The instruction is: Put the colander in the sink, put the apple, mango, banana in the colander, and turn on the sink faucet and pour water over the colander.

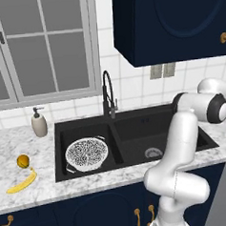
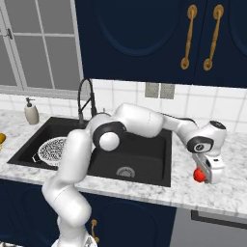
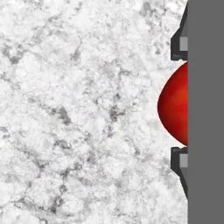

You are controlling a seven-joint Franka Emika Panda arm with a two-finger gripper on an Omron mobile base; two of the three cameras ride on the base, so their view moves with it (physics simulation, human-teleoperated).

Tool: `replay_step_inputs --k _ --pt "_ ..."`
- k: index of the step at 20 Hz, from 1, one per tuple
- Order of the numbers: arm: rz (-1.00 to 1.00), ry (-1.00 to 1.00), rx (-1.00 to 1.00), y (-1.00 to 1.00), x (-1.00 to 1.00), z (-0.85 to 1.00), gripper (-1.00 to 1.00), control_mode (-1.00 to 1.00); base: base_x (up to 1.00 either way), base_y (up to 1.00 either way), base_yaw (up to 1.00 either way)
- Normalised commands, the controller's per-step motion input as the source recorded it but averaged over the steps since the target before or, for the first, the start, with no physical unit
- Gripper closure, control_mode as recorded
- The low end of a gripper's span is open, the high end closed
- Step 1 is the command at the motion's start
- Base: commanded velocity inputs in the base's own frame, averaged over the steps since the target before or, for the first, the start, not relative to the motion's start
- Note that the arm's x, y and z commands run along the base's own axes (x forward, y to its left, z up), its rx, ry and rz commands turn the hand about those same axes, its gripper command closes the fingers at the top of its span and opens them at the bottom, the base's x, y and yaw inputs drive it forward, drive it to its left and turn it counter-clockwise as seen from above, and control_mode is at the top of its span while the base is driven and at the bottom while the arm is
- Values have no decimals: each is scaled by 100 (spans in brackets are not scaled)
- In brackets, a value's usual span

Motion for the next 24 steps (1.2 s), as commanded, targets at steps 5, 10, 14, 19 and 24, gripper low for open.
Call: replay_step_inputs --k 5,10,14,19,24 --pt "5 -17 -13 70 -38 35 100 -100 0 0 0" --pt "1 0 -10 72 -19 44 100 -100 0 0 0" --pt "0 0 -9 63 -13 28 100 -100 0 0 0" --pt "0 -2 -11 62 -10 15 100 -100 0 0 0" --pt "0 -8 -10 55 -8 23 100 -100 0 0 0"
